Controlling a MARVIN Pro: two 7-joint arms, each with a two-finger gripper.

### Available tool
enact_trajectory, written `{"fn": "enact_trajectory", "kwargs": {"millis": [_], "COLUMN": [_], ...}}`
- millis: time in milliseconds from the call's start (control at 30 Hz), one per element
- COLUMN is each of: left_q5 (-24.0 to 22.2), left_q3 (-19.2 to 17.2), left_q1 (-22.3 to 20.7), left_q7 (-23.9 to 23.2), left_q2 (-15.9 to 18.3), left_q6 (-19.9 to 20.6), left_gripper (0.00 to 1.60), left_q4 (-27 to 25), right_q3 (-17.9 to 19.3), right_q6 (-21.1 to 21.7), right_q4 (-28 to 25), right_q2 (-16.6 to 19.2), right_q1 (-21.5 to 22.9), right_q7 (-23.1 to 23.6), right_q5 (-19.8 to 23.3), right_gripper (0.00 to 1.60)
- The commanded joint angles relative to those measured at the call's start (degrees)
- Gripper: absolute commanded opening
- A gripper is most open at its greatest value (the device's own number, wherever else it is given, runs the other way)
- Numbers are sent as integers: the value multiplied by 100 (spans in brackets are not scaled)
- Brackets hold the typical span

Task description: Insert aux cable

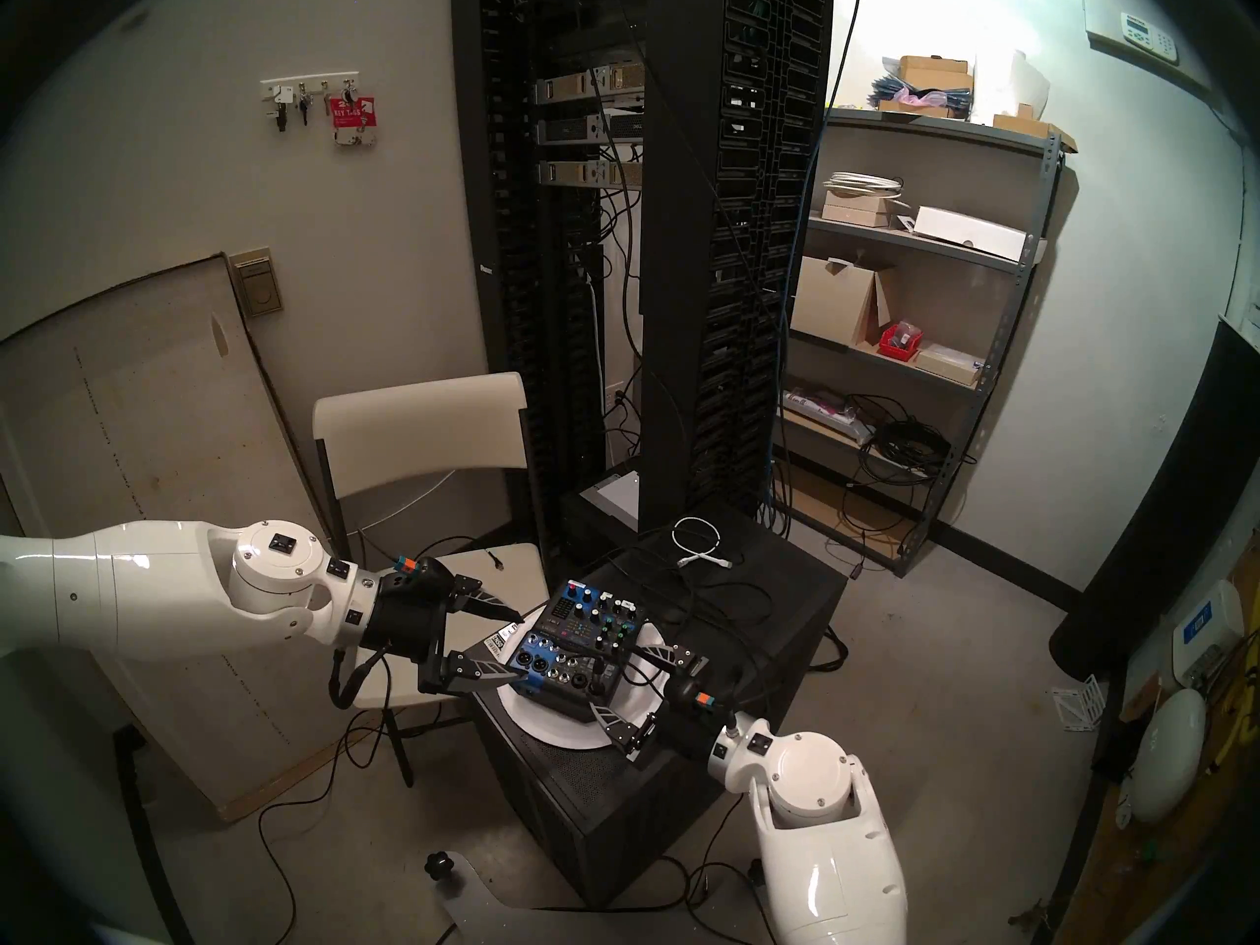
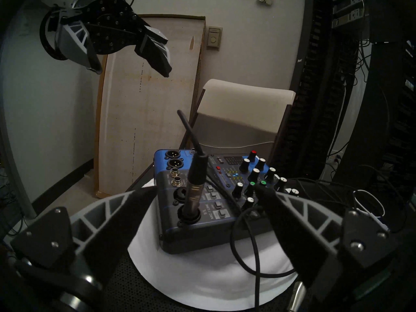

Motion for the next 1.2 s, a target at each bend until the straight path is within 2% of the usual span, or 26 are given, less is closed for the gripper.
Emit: {"fn": "enact_trajectory", "kwargs": {"millis": [0, 400, 1167], "left_q5": [52, 118, 113], "left_q3": [-84, -149, -155], "left_q1": [-128, -237, -252], "left_q7": [25, 111, 192], "left_q2": [8, 173, 261], "left_q6": [-4, -1, -22], "left_gripper": [159, 160, 160], "left_q4": [36, 5, -70], "right_q3": [229, 733, 881], "right_q6": [39, 127, 164], "right_q4": [-382, -587, -662], "right_q2": [6, 29, 0], "right_q1": [101, 313, 275], "right_q7": [-124, -319, -257], "right_q5": [94, 177, 203], "right_gripper": [160, 160, 160]}}
